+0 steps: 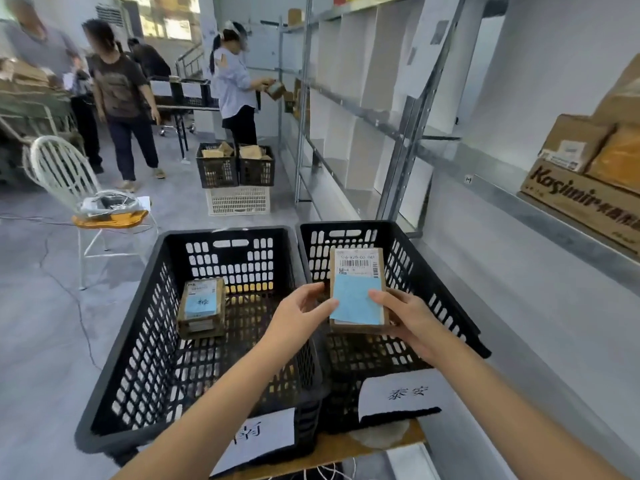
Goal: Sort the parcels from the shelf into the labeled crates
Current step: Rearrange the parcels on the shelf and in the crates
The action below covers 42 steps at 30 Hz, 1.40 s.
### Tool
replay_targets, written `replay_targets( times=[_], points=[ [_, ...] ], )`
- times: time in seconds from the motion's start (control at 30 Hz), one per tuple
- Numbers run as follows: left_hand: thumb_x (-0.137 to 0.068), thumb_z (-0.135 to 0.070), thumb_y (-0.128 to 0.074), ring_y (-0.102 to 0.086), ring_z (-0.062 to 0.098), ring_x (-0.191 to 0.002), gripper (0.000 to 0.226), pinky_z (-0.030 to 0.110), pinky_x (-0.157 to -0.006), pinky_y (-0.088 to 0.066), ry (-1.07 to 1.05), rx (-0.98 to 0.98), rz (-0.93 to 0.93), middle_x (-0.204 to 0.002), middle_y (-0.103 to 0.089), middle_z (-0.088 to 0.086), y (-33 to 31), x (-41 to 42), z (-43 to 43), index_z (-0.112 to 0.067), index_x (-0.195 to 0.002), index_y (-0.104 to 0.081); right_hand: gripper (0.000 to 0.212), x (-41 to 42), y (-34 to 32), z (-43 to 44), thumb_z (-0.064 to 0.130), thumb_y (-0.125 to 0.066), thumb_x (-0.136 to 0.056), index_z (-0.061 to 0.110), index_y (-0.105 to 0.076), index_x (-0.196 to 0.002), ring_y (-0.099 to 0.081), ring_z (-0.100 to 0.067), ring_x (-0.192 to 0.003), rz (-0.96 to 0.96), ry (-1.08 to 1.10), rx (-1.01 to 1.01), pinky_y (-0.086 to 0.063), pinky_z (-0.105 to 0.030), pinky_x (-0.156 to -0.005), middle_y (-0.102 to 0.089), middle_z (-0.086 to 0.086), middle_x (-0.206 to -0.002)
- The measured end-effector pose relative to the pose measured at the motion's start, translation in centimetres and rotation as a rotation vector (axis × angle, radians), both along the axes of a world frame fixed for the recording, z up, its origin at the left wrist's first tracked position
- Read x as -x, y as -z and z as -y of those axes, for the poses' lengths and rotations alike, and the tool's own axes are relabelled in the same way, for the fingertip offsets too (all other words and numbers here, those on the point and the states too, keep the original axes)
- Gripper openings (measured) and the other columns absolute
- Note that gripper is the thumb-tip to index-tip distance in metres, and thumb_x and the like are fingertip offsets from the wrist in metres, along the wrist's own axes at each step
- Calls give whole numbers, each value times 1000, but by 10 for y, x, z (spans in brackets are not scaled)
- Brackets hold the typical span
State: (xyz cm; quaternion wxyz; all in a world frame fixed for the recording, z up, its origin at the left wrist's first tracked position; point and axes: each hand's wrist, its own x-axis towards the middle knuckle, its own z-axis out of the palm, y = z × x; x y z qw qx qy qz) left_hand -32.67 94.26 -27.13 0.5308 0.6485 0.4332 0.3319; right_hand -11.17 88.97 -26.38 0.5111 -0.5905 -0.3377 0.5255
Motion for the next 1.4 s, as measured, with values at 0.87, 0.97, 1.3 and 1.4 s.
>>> replay_targets(
  times=[0.87,0.97,1.3,1.4],
  points=[
    [-89,-43,-68,-28,12,-146,80,31,-115,-26,-188,40,-356,-160,-28,-7,46,-129,-158,-25,-155,-25,60,-132,91,-209,29,-80,-81,11,-55,-132,-73,-21,-98,-55,-171,177,-61,-34,-77,-72,-9,-116],
    [-90,-38,-68,-33,8,-141,77,16,-111,-25,-229,49,-410,-155,-34,-10,61,-148,-168,-21,-153,-27,63,-135,116,-229,30,-82,-79,13,-54,-133,-74,-22,-97,-74,-189,226,-61,-37,-81,-74,-8,-113],
    [-87,-34,-73,-38,17,-139,79,27,-109,-37,-412,182,-403,-144,-43,-2,115,-198,-204,-14,-150,-30,59,-133,181,-269,43,-81,-78,26,-58,-130,-65,-7,-100,103,-245,300,-51,-25,-86,-70,10,-107],
    [-88,-38,-71,-26,19,-147,91,37,-119,-28,-472,279,-412,-160,-26,3,131,-197,-208,-12,-156,-17,42,-130,198,-277,39,-79,-81,30,-61,-117,-62,-1,-90,188,-246,311,-48,-18,-73,-67,15,-97]
  ],
)
